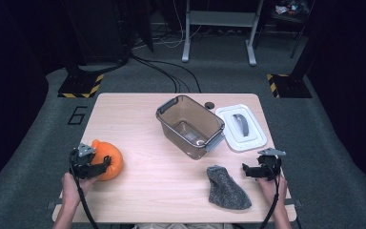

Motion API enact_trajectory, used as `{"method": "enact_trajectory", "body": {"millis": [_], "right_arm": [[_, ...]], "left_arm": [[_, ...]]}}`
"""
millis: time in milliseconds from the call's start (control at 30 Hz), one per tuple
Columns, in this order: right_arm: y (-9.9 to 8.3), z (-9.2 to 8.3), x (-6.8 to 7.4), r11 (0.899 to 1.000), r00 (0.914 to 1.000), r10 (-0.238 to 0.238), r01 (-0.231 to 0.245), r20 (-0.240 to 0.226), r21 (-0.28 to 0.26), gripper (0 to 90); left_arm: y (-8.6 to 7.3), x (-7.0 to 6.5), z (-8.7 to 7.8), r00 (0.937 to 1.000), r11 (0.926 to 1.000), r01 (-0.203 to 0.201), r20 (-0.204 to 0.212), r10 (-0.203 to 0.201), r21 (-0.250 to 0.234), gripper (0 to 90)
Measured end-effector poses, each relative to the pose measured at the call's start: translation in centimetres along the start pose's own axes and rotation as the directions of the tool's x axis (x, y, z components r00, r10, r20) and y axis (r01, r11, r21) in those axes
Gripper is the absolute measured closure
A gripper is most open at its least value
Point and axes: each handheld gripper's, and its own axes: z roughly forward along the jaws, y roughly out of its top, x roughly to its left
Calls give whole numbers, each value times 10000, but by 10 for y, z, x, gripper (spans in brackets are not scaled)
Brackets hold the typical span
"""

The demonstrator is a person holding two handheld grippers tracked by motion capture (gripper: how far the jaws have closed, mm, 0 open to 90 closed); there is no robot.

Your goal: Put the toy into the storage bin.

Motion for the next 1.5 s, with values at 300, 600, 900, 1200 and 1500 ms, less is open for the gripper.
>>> {"method": "enact_trajectory", "body": {"millis": [300,600,900,1200,1500], "right_arm": [[0,0,0,10000,10000,10,-10,-6,10,0],[0,0,0,10000,10000,11,-11,-3,8,0],[0,0,0,10000,10000,14,-14,-5,10,0],[0,0,0,10000,10000,13,-13,-10,12,0],[0,0,0,10000,10000,14,-14,-7,10,0]], "left_arm": [[0,-2,-5,9987,9982,-392,-341,377,-457,564],[6,1,-14,9989,9964,-352,-344,326,-774,605],[23,-1,-25,9987,9933,-496,-167,481,-1040,604],[44,-5,-25,9977,9895,-678,-2,683,-1280,600],[64,-13,-19,9945,9855,-969,263,1016,-1395,595]]}}
